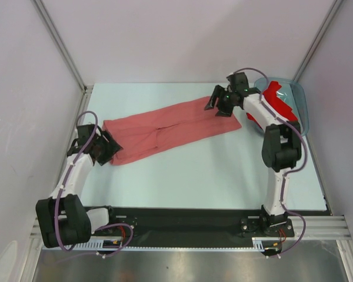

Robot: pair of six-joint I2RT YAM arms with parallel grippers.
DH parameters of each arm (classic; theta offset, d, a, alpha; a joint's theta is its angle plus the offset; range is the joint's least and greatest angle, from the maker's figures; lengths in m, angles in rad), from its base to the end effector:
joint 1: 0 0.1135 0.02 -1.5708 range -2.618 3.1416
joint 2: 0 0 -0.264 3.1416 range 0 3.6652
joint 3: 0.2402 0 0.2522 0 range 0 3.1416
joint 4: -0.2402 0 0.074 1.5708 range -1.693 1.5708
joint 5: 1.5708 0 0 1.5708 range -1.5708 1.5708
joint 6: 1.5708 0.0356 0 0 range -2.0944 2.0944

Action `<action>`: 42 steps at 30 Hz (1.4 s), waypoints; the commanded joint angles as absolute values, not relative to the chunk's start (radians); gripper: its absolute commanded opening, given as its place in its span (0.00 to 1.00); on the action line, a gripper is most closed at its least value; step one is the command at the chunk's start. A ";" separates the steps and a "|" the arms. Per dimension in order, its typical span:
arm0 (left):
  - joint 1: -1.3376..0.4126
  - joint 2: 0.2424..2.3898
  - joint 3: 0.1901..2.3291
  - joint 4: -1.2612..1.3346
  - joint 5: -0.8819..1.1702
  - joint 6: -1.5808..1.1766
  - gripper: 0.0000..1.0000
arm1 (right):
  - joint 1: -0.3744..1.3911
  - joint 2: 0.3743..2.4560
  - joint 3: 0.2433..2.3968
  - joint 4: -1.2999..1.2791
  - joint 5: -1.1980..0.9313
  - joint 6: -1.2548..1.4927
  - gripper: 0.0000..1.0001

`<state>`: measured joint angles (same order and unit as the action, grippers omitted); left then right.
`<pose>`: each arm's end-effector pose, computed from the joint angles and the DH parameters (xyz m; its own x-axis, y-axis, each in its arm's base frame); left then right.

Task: Fold and stack the t-shirts
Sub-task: Fold the tshirt

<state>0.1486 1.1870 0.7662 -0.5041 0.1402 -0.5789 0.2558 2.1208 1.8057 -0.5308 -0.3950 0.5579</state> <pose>0.2332 0.0299 0.2258 -0.6264 -0.6415 -0.4428 -0.4852 0.7655 -0.4227 0.4612 0.1348 0.2397 -0.8687 0.2779 -0.4100 -0.0241 0.8031 0.5954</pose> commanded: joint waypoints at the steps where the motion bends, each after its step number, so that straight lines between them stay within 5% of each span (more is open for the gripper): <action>1: 0.178 1.152 0.723 -0.520 0.140 -0.638 0.69 | 0.213 1.982 1.673 -0.703 -0.157 0.400 0.70; 12: 0.362 1.239 0.606 -0.434 0.216 -0.724 0.62 | 0.120 1.944 1.482 -0.559 -0.133 0.501 0.60; 27: 0.402 1.365 0.563 -0.331 0.252 -0.726 0.61 | 0.061 2.049 1.519 -0.515 -0.155 0.609 0.64; 42: 0.402 1.434 0.597 -0.308 0.235 -0.716 0.30 | 0.118 2.123 1.523 -0.500 -0.002 0.626 0.52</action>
